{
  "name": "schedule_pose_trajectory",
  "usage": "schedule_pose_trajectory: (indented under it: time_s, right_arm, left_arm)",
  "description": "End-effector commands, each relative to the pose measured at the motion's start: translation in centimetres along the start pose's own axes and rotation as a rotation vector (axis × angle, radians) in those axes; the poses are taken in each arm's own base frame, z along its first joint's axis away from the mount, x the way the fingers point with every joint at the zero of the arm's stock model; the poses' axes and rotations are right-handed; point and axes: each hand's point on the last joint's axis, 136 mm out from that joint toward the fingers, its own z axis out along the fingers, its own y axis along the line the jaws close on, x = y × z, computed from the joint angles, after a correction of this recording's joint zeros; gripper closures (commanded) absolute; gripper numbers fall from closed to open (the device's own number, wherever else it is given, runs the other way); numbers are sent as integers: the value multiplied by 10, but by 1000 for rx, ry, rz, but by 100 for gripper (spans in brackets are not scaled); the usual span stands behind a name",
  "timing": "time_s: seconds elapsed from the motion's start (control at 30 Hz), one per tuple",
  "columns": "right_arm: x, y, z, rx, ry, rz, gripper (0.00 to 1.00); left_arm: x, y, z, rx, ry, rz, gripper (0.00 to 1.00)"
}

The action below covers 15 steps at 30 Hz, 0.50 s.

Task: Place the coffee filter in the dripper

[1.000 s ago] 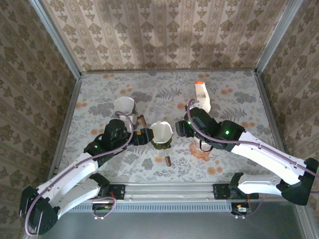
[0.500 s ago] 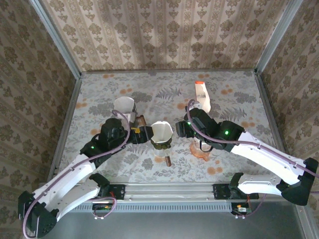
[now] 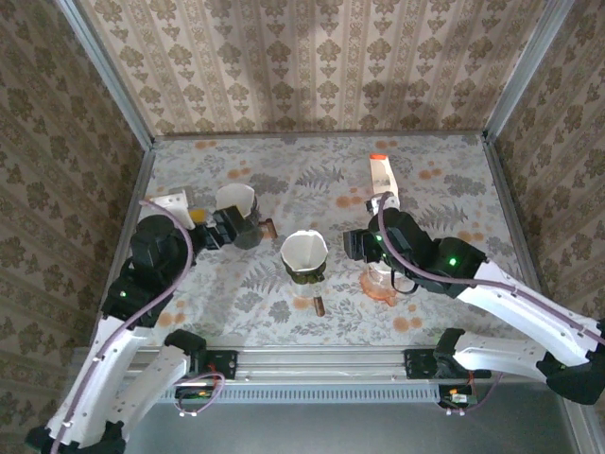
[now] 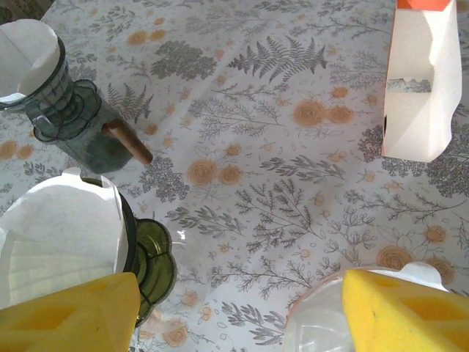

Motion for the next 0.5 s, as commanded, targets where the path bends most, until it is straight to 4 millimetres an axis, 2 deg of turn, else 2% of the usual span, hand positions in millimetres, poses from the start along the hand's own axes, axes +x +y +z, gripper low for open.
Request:
schedule_pose_trajectory:
  time_s: [0.0,0.1,0.13,0.2,0.3,0.47]
  right_arm:
    - [1,-8,-3,14,-24,-4,25]
    - [3,-11,-7,3,-33,-1,25]
    - [3,-12,-9,-1,-38,0,25]
    - [4,-14,-12,-7,-47,2,25]
    - [4,-15,-16,-21,-60,6,25]
    - [1,-16,-22,-36,-81,14,25]
  left_arm:
    - [-2,44,5,-140,-23,-64,7]
    - [-2,79,16,-150,-56,-250,41]
    - [-1,92,21,-139,-70,-318,45]
    - [3,114,30,-130,-87,-433,45]
    - [17,142,50,-146,-72,-516,44]
    - [37,170,84,-151,-48,-584,46]
